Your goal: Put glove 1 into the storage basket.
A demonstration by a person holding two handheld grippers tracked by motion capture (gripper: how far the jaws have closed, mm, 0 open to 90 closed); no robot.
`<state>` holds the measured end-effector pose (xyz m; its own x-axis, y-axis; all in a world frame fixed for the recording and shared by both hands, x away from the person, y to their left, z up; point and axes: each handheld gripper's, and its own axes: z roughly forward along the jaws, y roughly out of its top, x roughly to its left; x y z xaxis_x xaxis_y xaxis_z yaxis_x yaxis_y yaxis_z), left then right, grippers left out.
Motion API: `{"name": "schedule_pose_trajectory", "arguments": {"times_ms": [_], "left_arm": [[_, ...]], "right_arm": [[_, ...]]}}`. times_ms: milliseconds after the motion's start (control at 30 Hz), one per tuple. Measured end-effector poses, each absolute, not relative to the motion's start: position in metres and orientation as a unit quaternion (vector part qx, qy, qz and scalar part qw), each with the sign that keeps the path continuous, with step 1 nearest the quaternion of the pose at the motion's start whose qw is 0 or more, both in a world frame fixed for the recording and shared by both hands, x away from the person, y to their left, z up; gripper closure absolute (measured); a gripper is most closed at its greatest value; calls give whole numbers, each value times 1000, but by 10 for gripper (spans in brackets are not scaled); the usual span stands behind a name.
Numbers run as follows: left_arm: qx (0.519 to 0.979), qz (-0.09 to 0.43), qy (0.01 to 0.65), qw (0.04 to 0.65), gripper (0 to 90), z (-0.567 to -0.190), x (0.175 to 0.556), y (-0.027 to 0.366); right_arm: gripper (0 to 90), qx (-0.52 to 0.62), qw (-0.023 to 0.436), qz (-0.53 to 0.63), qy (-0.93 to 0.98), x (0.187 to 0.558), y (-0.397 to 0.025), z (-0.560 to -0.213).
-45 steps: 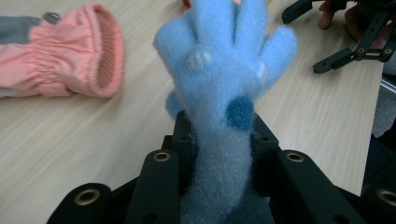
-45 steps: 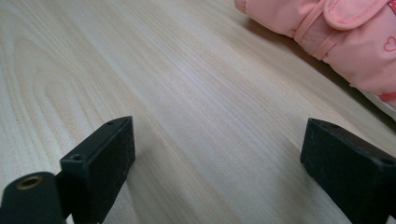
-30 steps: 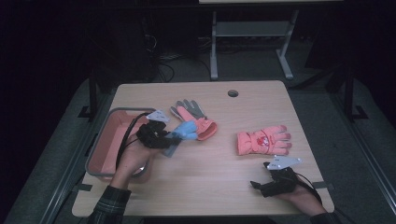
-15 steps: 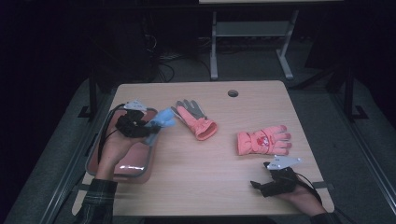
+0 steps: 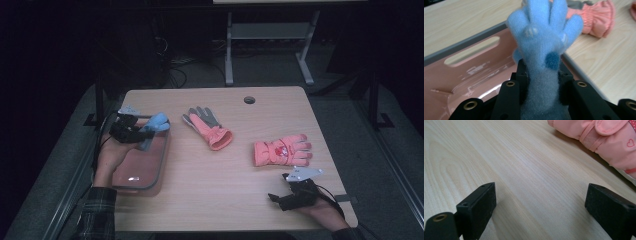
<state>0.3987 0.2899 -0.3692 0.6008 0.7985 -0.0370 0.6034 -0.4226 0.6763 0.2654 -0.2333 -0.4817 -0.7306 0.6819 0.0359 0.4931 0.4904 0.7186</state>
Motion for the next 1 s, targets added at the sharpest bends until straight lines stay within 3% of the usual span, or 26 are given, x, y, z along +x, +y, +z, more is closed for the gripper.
{"name": "schedule_pose_trajectory", "arguments": {"times_ms": [767,1000], "left_arm": [[836,130,454,281,686,-420,418,297],[838,125,458,269,608,-425,420,296]], "right_arm": [[94,345,128,370,853,265,-233,-482],[94,345,128,370,853,265,-233,-482]]}}
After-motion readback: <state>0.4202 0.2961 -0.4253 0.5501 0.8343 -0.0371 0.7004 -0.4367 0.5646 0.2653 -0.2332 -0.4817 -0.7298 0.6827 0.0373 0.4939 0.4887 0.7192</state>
